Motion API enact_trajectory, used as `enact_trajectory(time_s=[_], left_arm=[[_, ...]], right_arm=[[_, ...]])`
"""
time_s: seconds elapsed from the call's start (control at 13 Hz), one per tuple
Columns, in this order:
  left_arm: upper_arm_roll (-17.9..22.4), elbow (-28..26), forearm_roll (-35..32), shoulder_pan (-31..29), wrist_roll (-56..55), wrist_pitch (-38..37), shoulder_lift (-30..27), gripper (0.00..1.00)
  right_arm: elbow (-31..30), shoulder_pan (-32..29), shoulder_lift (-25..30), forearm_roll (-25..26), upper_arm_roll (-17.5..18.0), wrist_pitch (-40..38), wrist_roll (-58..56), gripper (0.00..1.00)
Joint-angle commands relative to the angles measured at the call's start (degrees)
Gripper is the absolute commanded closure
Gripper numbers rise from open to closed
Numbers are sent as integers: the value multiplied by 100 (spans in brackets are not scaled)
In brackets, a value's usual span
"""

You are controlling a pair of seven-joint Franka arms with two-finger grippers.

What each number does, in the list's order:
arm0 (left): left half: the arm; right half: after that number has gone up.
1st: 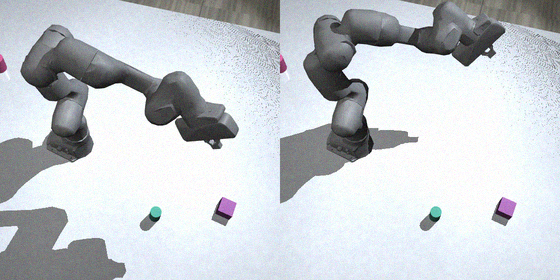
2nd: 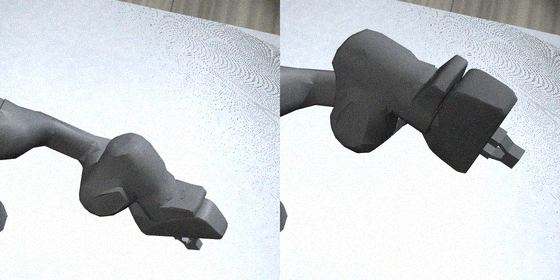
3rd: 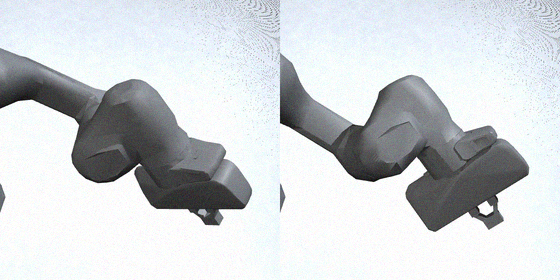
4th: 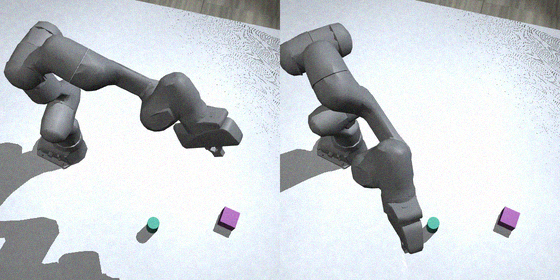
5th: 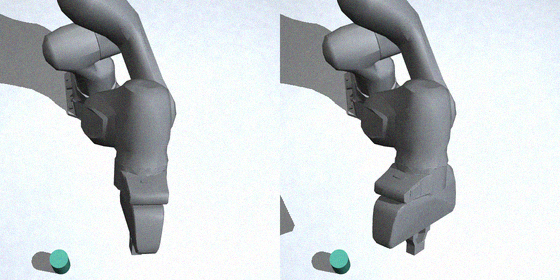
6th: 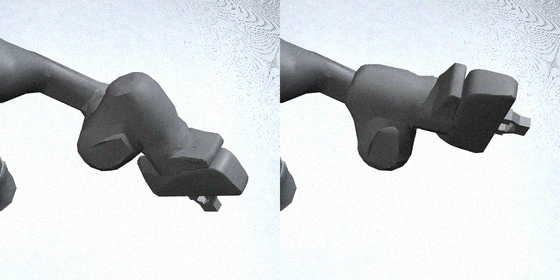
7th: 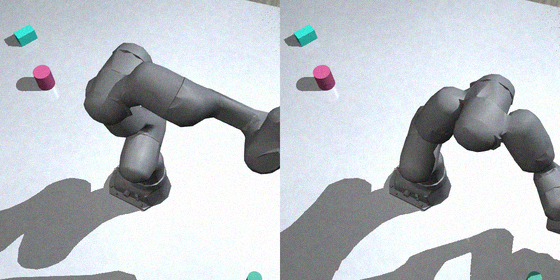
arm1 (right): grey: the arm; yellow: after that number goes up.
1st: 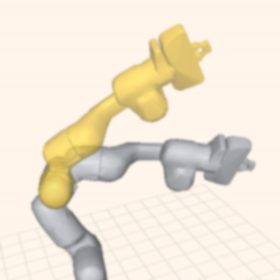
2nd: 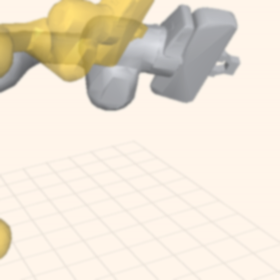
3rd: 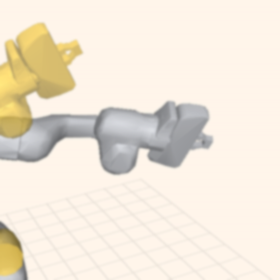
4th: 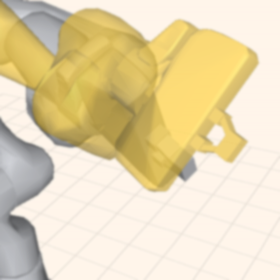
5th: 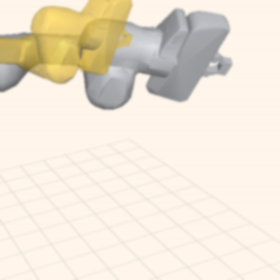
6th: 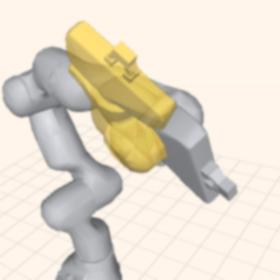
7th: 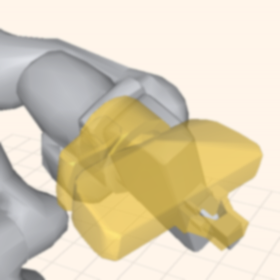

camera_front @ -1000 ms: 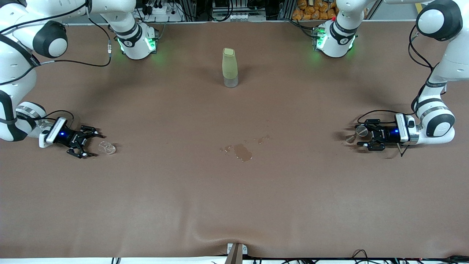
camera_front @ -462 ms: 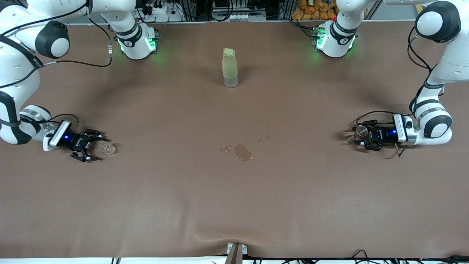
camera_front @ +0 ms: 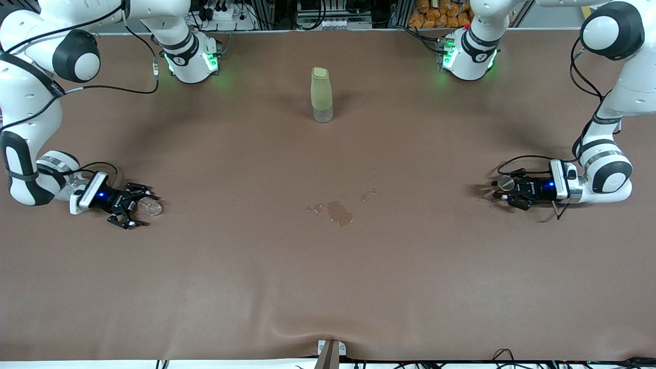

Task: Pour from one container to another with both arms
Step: 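Close the left gripper on the jigger while the right gripper grasps the beaker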

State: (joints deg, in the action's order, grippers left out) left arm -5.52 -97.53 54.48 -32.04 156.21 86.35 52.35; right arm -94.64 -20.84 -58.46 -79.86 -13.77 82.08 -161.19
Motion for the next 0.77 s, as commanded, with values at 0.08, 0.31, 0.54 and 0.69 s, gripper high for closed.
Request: enact_trajectory(time_s=[0.08, 0.31, 0.54, 0.69], left_arm=[[51, 50, 125, 40, 445, -39, 82, 90], [43, 59, 238, 40, 367, -39, 82, 100], [-71, 112, 335, 364, 331, -48, 3, 100], [-221, 191, 388, 697, -52, -48, -14, 100]], right_arm=[[-292, 133, -52, -170, 208, 221, -1362, 0], [-292, 168, -52, -161, 270, 229, -1362, 0], [-292, 186, -52, -161, 288, 230, -1353, 81], [-301, 186, -60, -170, 305, 221, -1309, 100]])
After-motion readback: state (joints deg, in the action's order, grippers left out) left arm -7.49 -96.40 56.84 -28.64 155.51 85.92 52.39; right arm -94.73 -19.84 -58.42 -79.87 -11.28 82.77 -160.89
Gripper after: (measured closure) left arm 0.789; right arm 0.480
